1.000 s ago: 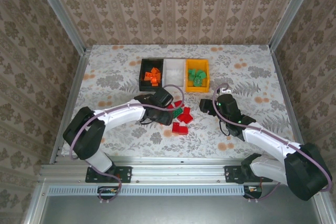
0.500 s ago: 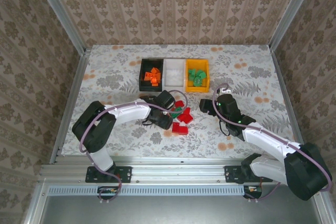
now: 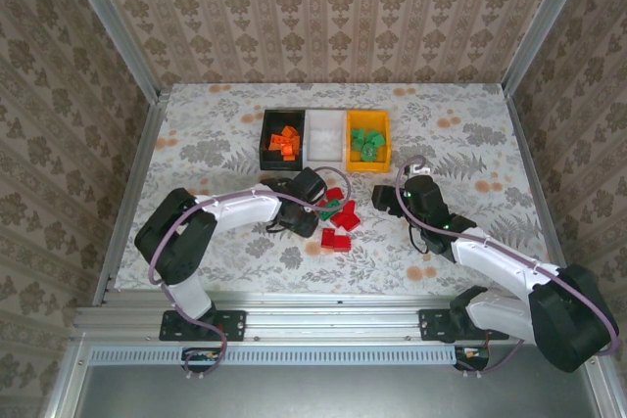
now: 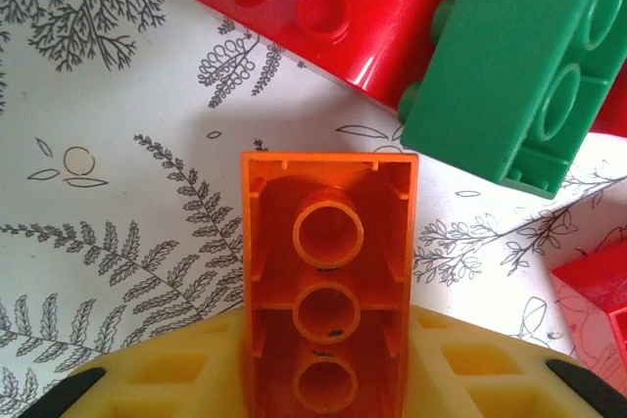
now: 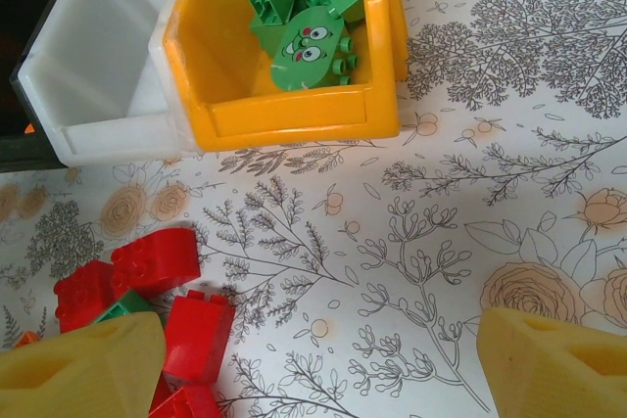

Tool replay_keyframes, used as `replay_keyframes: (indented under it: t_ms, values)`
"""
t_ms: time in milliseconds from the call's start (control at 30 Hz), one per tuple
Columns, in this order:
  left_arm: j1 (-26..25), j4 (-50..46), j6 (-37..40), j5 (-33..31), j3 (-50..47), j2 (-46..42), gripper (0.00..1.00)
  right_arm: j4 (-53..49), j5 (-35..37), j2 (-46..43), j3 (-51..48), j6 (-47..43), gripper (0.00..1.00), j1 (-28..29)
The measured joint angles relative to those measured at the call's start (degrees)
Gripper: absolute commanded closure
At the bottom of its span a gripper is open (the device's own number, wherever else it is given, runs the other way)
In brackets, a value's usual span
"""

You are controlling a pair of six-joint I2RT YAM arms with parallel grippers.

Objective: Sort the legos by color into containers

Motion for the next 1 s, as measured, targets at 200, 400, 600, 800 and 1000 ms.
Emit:
replay_keyframes:
  t_ms: [200,400,600,800,1000]
  values:
    - [-0.5,-2.0,-0.6,-0.9,-0.7,-3.3,0.63,0.0,0.0,0.1,0.0,0.0,0.16,0.0]
    - [1.9,-9.3,-1.4,-3.1,4.7,-10.0,0.61,0.0,0.0,0.7,0.0,0.0,0.16,0.0]
    - [14.0,-12.1,-1.8,-1.5,22.6,-4.0,0.61,0.0,-0.2,2.3,0.0,0.0,0.16,0.0]
    - [19.4,-16.3,-1.7,-0.6,41.8,13.8,0.6,-0.6,-0.3,2.5,0.0,0.0,0.16,0.0]
    - [21.3,-21.0,-1.8,0.7,51.2,24.7,0.52,-1.0,-0.5,2.4,0.0,0.0,0.16,0.0]
